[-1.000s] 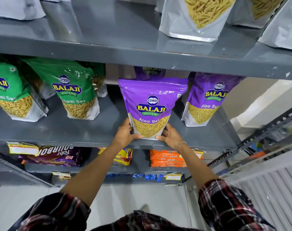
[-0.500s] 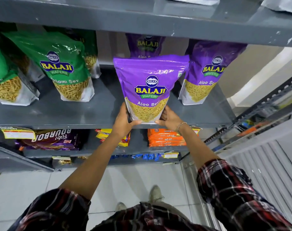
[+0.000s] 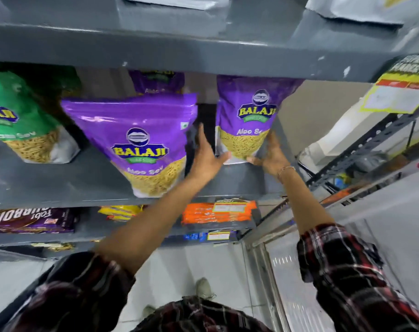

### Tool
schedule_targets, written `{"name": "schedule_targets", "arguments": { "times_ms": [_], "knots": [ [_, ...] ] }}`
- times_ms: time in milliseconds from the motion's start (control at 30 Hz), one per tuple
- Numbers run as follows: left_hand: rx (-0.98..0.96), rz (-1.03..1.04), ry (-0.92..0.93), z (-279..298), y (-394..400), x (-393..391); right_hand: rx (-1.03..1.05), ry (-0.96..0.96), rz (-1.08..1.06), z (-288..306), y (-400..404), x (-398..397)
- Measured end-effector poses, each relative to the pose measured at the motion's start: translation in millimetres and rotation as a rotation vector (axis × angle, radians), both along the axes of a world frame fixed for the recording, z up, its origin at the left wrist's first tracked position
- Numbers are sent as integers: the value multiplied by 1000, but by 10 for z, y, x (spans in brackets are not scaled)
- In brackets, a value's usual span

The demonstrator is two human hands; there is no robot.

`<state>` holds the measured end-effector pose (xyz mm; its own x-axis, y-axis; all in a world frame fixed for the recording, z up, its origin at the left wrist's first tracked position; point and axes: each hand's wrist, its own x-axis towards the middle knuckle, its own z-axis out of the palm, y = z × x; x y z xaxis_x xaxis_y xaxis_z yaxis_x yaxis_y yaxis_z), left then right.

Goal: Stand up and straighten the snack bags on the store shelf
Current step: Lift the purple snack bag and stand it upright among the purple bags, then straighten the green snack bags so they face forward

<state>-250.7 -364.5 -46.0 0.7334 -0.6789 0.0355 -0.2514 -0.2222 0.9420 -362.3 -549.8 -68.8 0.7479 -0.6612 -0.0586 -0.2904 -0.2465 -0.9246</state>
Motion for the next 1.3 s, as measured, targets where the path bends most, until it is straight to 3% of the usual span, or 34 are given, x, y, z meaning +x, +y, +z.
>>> {"name": "schedule_targets", "arguments": {
  "times_ms": [67, 167, 300, 500, 1167, 1300],
  "knots": [
    [81, -44, 45, -12, -201, 147, -72, 37, 110, 82, -119, 51],
    [72, -103, 91, -79, -316, 223, 79, 6, 167, 142, -192, 102],
    [31, -117, 133, -320, -339, 301, 210, -18, 130, 151, -167, 60],
    [37, -116, 128, -306, -186, 111, 242, -47, 63, 137, 12, -185],
    [98, -174, -29, -249, 225, -521, 158, -24, 33, 198, 494, -894],
    [74, -194, -14, -241, 257, -581, 76, -136, 17, 135, 684, -965]
  ]
}}
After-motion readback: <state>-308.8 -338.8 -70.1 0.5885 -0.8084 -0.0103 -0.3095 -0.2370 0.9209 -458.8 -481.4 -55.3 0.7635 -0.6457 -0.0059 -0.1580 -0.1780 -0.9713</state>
